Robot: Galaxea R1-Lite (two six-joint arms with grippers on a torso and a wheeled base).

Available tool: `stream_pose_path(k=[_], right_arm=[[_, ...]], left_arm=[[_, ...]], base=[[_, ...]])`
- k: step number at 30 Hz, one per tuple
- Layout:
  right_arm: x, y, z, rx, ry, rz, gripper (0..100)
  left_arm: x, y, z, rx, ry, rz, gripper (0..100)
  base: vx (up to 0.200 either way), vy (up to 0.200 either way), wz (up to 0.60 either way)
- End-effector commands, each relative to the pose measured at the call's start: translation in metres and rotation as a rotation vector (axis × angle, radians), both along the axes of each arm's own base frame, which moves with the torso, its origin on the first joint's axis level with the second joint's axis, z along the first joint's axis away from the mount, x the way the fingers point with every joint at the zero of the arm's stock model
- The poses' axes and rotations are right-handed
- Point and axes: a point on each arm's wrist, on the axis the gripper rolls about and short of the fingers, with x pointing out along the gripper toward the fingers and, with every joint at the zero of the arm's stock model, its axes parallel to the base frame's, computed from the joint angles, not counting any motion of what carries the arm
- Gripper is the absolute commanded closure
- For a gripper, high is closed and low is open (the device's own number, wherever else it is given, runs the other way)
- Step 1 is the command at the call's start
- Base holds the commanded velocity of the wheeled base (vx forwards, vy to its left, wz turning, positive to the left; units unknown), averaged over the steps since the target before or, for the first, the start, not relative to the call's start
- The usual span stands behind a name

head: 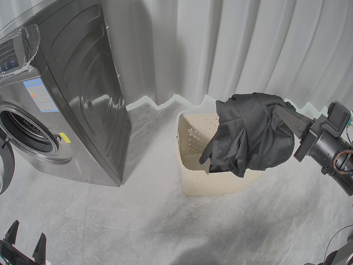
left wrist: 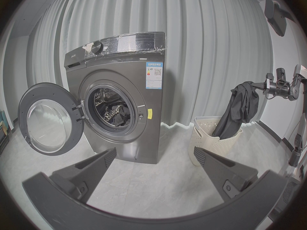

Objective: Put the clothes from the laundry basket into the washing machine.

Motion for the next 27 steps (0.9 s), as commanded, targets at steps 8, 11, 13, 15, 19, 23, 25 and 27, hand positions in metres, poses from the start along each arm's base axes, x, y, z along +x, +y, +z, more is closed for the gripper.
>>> stream_pose_path(k=[8,11,13,15,19,23,25,27], right_arm=[[-0.0033,-0.001,0.0022,0.007,-0.012,0.012,100],[-0.004,-0.0009,0.0024,0.006,-0.017,0.023,100],[-0.0041,-0.0008,0.0024,0.006,-0.018,0.026,100],[-0.0038,-0.0006,0.0022,0.005,-0.018,0.028,100],[-0.0028,0.0017,0.0002,-0.001,-0.009,0.034,100],[-0.0033,0.0029,0.0001,-0.001,-0.009,0.04,100],[-0.0032,0.0033,-0.0003,-0.002,-0.008,0.042,100],[-0.0034,0.0036,-0.0003,-0.002,-0.008,0.045,100]], left_arm=[[-0.0002,0.0,-0.0044,0.0,-0.002,0.001,0],[-0.0002,0.0,-0.0044,0.0,-0.002,0.001,0],[-0.0002,0.0,-0.0044,0.0,-0.002,0.001,0],[-0.0002,0.0,-0.0044,-0.001,-0.002,0.001,0],[-0.0002,0.0,-0.0044,-0.001,-0.002,0.001,0],[-0.0002,0.0,-0.0044,-0.001,-0.002,0.001,0],[-0.0002,0.0,-0.0044,-0.001,-0.002,0.001,0],[-0.0002,0.0,-0.0044,-0.001,-0.002,0.001,0]], base=[[-0.05,0.0,0.0],[0.0,0.2,0.0],[0.0,0.2,0.0],[0.0,0.2,0.0],[0.0,0.2,0.0],[0.0,0.2,0.0],[0.0,0.2,0.0],[0.0,0.2,0.0]])
